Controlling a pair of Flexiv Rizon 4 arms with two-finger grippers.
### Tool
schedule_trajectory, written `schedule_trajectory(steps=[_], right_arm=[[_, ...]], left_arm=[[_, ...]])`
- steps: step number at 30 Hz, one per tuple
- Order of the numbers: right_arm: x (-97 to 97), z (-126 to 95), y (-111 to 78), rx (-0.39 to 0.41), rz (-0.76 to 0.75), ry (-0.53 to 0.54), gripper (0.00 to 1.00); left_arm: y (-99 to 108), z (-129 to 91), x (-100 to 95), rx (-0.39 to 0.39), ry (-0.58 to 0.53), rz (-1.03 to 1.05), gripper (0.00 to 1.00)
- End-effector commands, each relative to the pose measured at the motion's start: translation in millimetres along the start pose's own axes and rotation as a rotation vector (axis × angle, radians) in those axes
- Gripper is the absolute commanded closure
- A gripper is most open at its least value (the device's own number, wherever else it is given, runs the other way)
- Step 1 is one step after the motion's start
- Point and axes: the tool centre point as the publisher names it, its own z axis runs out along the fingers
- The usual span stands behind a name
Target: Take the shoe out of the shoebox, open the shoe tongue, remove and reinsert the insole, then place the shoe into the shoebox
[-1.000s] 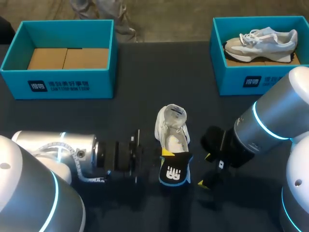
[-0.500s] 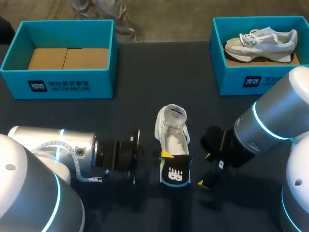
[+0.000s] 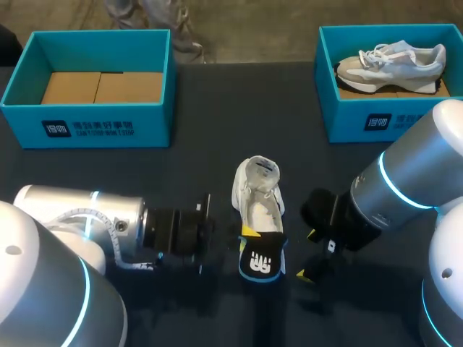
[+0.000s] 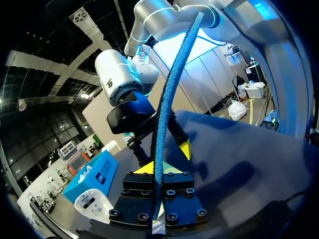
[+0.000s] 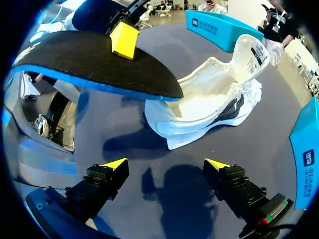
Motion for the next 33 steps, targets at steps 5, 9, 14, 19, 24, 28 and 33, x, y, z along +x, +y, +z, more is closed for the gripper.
schedule_trajectory(steps=[5, 9, 14, 19, 24, 28, 33], right_arm=[[1.1, -0.2, -0.8, -0.001, 0.000, -0.002, 0.00], [1.1, -0.2, -0.8, -0.001, 0.000, -0.002, 0.00], [1.1, -0.2, -0.8, -0.001, 0.000, -0.002, 0.00], [1.1, -0.2, -0.8, -0.001, 0.000, -0.002, 0.00], [1.1, -0.2, -0.8, -0.001, 0.000, -0.002, 0.00], [1.1, -0.2, -0.8, -0.001, 0.000, -0.002, 0.00], [1.1, -0.2, -0.8, -0.001, 0.000, -0.002, 0.00]], left_arm=[[5.2, 2.3, -2.5, 0.001, -0.007, -0.001, 1.00], [6.9, 2.2, -3.1, 0.006, -0.013, 0.000, 1.00], [10.2, 2.7, -4.1, 0.013, -0.018, -0.004, 1.00], [16.1, 6.0, -5.6, 0.009, -0.017, -0.009, 1.00], [21.2, 8.5, -7.9, 0.003, -0.021, -0.019, 1.00], [23.2, 9.7, -9.6, 0.001, -0.030, -0.027, 1.00], [25.7, 13.3, -10.6, 0.003, -0.028, -0.033, 1.00]])
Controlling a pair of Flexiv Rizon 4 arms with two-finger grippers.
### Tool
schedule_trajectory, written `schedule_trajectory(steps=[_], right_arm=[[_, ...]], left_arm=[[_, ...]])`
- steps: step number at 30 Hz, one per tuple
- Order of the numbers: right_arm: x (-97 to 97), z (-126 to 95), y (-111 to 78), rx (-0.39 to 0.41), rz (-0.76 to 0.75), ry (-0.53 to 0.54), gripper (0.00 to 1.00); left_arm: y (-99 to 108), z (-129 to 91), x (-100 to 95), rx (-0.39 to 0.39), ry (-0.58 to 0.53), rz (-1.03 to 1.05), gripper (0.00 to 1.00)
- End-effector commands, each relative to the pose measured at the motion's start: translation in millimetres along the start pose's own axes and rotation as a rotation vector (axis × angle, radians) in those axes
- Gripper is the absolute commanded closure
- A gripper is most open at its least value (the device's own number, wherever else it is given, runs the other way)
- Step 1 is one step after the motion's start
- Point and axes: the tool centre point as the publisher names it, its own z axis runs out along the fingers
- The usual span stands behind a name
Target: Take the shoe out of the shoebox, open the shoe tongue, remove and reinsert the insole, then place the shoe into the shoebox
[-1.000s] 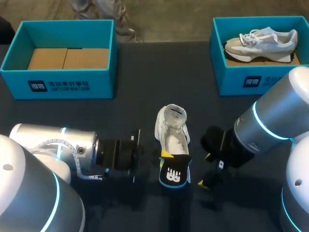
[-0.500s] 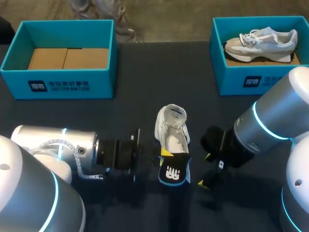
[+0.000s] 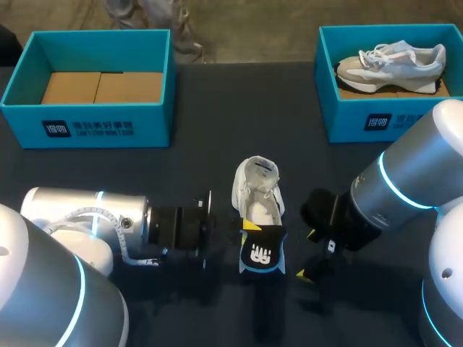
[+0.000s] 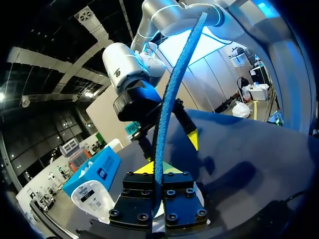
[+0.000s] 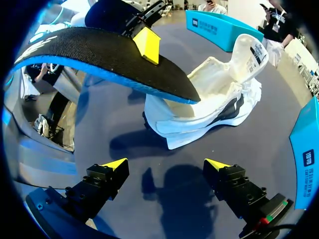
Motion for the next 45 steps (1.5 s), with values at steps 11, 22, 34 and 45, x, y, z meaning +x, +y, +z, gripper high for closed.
schedule_trajectory(steps=[11, 22, 34, 45], right_arm=[[1.1, -0.2, -0.8, -0.001, 0.000, -0.002, 0.00], [1.1, -0.2, -0.8, -0.001, 0.000, -0.002, 0.00], [1.1, -0.2, -0.8, -0.001, 0.000, -0.002, 0.00], [1.1, -0.2, -0.8, -0.001, 0.000, -0.002, 0.00]], left_arm=[[11.7, 9.8, -3.4, -0.016, -0.010, -0.028, 1.00], [20.8, 11.2, -7.7, -0.040, -0.035, -0.054, 1.00], [28.0, 11.8, -8.5, -0.061, -0.036, -0.071, 1.00], [37.0, 12.9, -11.1, -0.088, -0.041, -0.072, 1.00]])
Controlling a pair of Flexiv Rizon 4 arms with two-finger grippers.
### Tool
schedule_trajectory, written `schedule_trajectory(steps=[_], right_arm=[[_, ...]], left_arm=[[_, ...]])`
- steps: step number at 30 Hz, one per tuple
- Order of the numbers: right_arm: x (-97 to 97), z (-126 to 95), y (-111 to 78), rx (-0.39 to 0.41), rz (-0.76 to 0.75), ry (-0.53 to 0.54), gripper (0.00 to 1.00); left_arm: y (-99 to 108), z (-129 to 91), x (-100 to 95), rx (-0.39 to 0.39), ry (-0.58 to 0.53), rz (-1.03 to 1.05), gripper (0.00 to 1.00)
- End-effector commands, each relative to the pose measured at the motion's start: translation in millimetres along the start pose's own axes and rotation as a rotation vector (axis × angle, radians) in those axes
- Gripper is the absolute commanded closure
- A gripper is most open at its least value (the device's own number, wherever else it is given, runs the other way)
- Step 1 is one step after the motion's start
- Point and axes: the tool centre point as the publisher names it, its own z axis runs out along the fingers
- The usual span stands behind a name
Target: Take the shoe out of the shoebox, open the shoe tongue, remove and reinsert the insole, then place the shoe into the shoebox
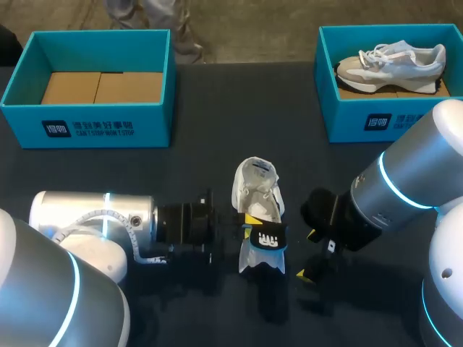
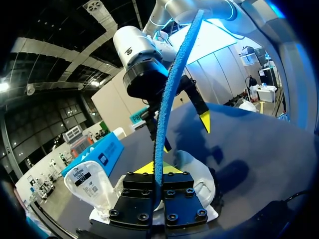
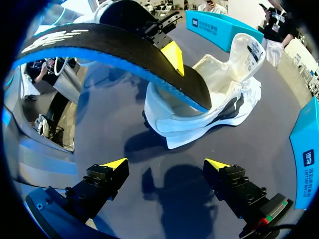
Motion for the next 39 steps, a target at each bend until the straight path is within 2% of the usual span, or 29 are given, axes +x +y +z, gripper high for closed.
schedule_trajectory(steps=[1, 17, 39], right_arm=[[1.1, -0.2, -0.8, -0.001, 0.000, -0.002, 0.00], [1.1, -0.2, -0.8, -0.001, 0.000, -0.002, 0.00], [1.1, -0.2, -0.8, -0.001, 0.000, -0.002, 0.00]], left_arm=[[2.5, 5.9, -1.7, -0.012, 0.003, -0.003, 1.00], [16.2, 11.8, -0.4, -0.060, 0.034, 0.004, 1.00], [39.9, 7.5, -9.0, -0.101, -0.007, 0.003, 1.00]])
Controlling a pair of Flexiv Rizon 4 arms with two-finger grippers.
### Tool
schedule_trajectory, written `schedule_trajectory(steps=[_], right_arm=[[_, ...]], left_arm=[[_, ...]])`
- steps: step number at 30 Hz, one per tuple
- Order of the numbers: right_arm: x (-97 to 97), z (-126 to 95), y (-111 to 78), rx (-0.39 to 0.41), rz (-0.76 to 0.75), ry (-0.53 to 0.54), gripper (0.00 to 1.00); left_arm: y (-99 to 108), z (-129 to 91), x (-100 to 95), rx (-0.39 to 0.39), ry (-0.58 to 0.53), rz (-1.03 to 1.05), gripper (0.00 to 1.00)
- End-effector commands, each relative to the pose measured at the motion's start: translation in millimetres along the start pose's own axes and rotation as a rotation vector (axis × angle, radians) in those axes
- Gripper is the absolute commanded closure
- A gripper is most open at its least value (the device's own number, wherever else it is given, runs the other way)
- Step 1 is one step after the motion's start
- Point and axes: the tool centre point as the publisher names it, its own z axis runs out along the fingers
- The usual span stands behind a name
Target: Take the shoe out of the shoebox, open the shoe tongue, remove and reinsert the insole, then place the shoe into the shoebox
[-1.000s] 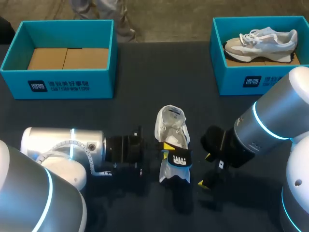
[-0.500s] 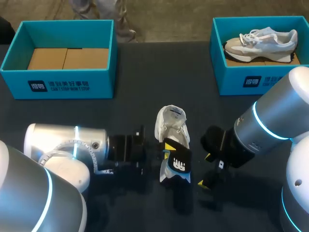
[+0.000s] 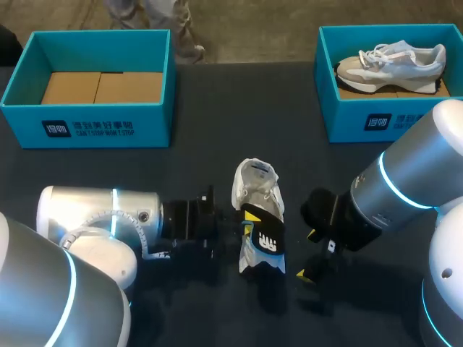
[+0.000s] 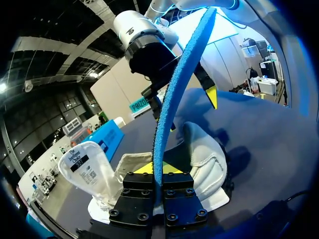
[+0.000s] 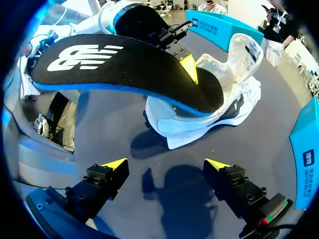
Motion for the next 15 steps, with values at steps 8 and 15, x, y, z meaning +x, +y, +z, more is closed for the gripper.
schedule_trajectory(steps=[8, 15], right_arm=[[1.1, -0.2, -0.8, -0.001, 0.000, -0.002, 0.00], [1.1, -0.2, -0.8, -0.001, 0.000, -0.002, 0.00]], left_arm=[[13.5, 2.9, -3.1, -0.028, -0.011, -0.025, 1.00], [5.7, 0.4, 0.2, -0.006, 0.004, -0.023, 1.00]])
